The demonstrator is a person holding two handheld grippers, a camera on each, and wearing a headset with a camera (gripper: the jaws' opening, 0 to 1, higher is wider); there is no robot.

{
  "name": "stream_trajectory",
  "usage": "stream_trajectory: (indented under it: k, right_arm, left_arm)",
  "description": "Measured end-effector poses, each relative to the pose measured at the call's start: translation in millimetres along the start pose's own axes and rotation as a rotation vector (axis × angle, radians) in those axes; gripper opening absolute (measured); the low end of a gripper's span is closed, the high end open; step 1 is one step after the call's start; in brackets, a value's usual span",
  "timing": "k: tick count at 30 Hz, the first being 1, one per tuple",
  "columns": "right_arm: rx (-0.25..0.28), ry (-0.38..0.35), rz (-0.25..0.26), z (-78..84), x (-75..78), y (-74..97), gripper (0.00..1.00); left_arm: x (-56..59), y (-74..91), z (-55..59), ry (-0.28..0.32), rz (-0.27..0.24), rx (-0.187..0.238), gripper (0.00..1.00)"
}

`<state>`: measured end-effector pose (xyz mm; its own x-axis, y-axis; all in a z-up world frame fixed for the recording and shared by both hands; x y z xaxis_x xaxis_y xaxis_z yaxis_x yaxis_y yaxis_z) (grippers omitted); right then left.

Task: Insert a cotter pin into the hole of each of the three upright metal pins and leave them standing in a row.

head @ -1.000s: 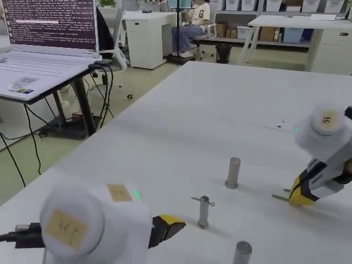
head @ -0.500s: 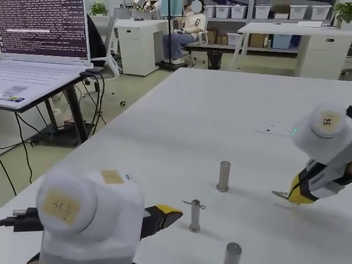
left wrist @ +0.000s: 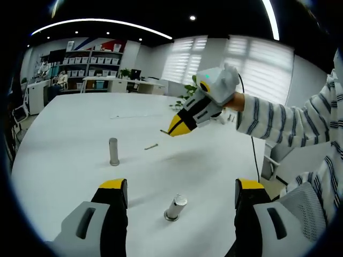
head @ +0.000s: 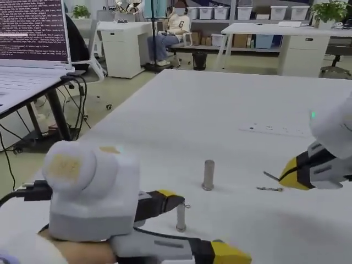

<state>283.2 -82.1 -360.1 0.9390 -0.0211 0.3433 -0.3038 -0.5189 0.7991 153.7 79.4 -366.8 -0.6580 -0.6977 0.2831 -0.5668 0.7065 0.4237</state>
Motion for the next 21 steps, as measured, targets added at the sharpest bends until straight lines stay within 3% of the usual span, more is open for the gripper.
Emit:
stream_trajectory:
  k: [4,9,14,18,21]
  right_arm:
    - [0.052,0.031,0.074,-11.5,-3.8,14.2,0.0]
    - [0.076,0.09,0.127,-11.9,-14.2,20.3,0.0]
    - [0.096,0.097,0.182,-13.5,-27.1,25.8,0.0]
    - [0.127,0.083,0.221,-14.3,-39.3,28.3,0.0]
    - [0.155,0.082,0.245,-13.7,-45.3,28.6,0.0]
  left_arm:
    - [-2.3,-6.3,-10.1,0.003,0.012,-0.001,0.76]
    - [-4.3,-14.2,-19.4,0.022,0.013,0.018,0.66]
    - [-3.4,-22.2,-21.2,0.018,0.021,0.0,0.63]
    - [-2.5,-28.2,-23.0,0.051,0.034,0.008,0.55]
    - [-0.4,-30.6,-23.9,0.042,0.047,0.012,0.47]
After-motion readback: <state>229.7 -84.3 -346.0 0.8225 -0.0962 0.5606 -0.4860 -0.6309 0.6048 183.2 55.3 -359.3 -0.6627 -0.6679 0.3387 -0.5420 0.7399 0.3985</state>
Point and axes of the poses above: the centre of the closed fingertips' face, and the gripper's own axes: y roughly backward along the fingers, x roughly to its right, z roughly out of its underside, the point moved 6 cm from there along y, roughly backward along the fingers, and after that the axes turned 3 degrees about -x, right-handed, at the moved point
